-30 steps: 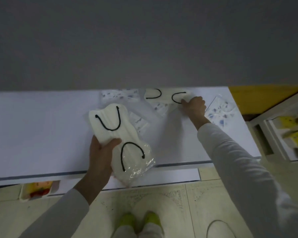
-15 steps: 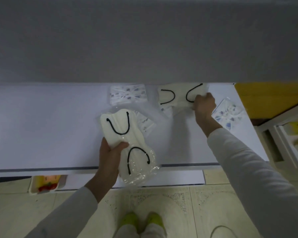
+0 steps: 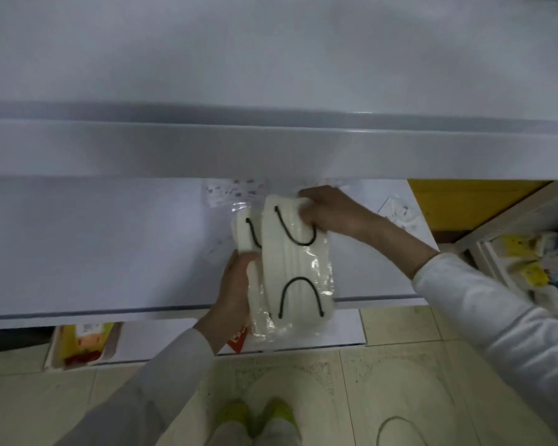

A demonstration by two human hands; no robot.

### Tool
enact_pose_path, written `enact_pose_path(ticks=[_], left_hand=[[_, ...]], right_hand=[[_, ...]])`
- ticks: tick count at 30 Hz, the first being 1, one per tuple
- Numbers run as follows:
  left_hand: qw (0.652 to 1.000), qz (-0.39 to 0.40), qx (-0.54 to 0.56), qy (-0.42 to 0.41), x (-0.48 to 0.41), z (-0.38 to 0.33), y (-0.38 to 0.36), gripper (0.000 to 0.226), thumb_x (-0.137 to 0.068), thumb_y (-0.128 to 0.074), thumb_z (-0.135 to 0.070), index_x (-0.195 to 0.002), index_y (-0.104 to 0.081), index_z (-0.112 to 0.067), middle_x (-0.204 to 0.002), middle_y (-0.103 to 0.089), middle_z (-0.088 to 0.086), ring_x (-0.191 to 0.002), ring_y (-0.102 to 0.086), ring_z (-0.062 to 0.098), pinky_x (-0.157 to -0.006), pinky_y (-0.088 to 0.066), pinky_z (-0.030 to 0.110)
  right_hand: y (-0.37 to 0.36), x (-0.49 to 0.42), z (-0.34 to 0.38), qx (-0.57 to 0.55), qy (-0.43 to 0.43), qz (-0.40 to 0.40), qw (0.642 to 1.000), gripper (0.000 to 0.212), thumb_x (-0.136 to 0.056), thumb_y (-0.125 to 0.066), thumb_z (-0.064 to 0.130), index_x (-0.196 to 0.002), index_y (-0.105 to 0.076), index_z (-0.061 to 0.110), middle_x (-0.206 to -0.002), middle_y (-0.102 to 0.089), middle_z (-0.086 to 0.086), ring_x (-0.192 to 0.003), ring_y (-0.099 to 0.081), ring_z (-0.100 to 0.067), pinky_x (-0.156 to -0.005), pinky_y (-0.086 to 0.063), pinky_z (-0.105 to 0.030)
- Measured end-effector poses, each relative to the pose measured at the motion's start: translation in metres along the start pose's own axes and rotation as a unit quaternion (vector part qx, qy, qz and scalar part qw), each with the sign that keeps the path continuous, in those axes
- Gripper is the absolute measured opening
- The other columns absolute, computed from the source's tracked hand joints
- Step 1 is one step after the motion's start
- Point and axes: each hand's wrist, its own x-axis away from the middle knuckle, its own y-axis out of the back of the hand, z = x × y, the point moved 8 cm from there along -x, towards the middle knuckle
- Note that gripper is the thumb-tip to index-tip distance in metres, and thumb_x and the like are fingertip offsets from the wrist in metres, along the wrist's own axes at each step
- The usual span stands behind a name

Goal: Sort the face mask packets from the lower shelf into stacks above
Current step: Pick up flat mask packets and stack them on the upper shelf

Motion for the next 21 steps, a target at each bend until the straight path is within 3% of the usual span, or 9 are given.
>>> enact_pose_path(ticks=[4,6,8,10,12,14,16,18,21], left_hand=[[0.998,0.03,0.039,0.031,0.007,0.004,0.001,0.061,-0.071,-0.067,-0.056,-0.119,-0.063,-0.018,-0.112,-0.069,0.01,-0.105,-0.064,0.03,-0.097,-0.046,0.048],[0.999,0.04,0.003,-0.011,0.011,-0.007,0.007,0.056,-0.068,-0.076,-0.039,-0.117,-0.064,-0.017,-0.11,-0.07,0.011,-0.103,-0.065,0.031,-0.096,-0.048,0.052],[0.998,0.026,-0.042,-0.044,0.018,-0.016,0.015,0.043,-0.074,-0.075,-0.015,-0.115,-0.064,-0.013,-0.105,-0.072,0.01,-0.097,-0.067,0.03,-0.088,-0.053,0.051],[0.998,0.01,-0.019,-0.05,0.028,-0.022,0.023,0.039,-0.076,-0.073,-0.008,-0.114,-0.065,-0.011,-0.102,-0.072,0.009,-0.094,-0.068,0.03,-0.082,-0.056,0.047],[0.997,-0.02,0.058,-0.05,0.039,-0.028,0.032,0.034,-0.078,-0.073,-0.009,-0.111,-0.065,-0.011,-0.101,-0.072,0.01,-0.093,-0.068,0.029,-0.072,-0.058,0.04],[0.986,-0.064,0.142,-0.054,0.051,-0.039,0.04,0.034,-0.079,-0.072,-0.011,-0.112,-0.065,-0.011,-0.102,-0.072,0.009,-0.092,-0.068,0.028,-0.067,-0.058,0.036],[0.971,-0.102,0.206,-0.067,0.061,-0.053,0.043,0.038,-0.078,-0.073,-0.012,-0.115,-0.063,-0.012,-0.105,-0.071,0.008,-0.096,-0.067,0.028,-0.072,-0.057,0.038],[0.961,-0.106,0.24,-0.086,0.073,-0.068,0.039,0.041,-0.079,-0.073,-0.012,-0.118,-0.062,-0.013,-0.108,-0.07,0.007,-0.099,-0.066,0.028,-0.078,-0.057,0.043],[0.96,-0.059,0.249,-0.111,0.096,-0.088,0.027,0.041,-0.081,-0.07,-0.01,-0.121,-0.061,-0.013,-0.112,-0.069,0.009,-0.103,-0.065,0.028,-0.088,-0.054,0.046]], right_hand=[[-0.028,-0.001,0.021,0.103,0.092,-0.024,0.99,0.024,-0.08,-0.059,0.005,-0.104,-0.056,0.004,-0.085,-0.063,-0.006,-0.077,-0.057,-0.019,-0.06,-0.037,-0.022],[-0.035,0.003,0.034,0.11,0.134,-0.049,0.984,0.039,-0.077,-0.065,0.004,-0.114,-0.053,0.002,-0.097,-0.065,-0.008,-0.084,-0.06,-0.022,-0.063,-0.037,-0.022],[-0.04,0.009,0.043,0.085,0.157,-0.071,0.981,0.054,-0.077,-0.072,0.008,-0.125,-0.049,0.004,-0.116,-0.061,-0.007,-0.101,-0.059,-0.02,-0.078,-0.04,-0.019],[-0.036,0.02,0.045,0.023,0.147,-0.114,0.982,0.062,-0.081,-0.074,0.021,-0.133,-0.044,0.008,-0.126,-0.055,-0.004,-0.112,-0.053,-0.015,-0.092,-0.04,-0.02],[-0.03,0.04,0.033,-0.116,0.065,-0.162,0.978,0.061,-0.083,-0.072,0.029,-0.135,-0.043,0.015,-0.127,-0.053,0.002,-0.111,-0.052,-0.009,-0.092,-0.041,-0.017],[-0.044,0.068,0.014,-0.295,-0.046,-0.146,0.943,0.065,-0.08,-0.074,0.034,-0.135,-0.044,0.019,-0.129,-0.054,0.004,-0.107,-0.054,-0.002,-0.083,-0.044,-0.011],[-0.071,0.095,0.011,-0.413,-0.086,-0.086,0.902,0.074,-0.067,-0.08,0.046,-0.129,-0.052,0.017,-0.128,-0.06,-0.002,-0.107,-0.06,-0.008,-0.082,-0.047,-0.017],[-0.09,0.108,0.026,-0.466,-0.067,-0.052,0.881,0.079,-0.054,-0.086,0.046,-0.12,-0.06,0.012,-0.118,-0.068,-0.007,-0.106,-0.066,-0.02,-0.086,-0.052,-0.031],[-0.083,0.116,0.053,-0.444,-0.058,-0.144,0.883,0.057,-0.062,-0.085,0.023,-0.114,-0.064,0.013,-0.108,-0.072,-0.007,-0.097,-0.069,-0.021,-0.081,-0.057,-0.036]])
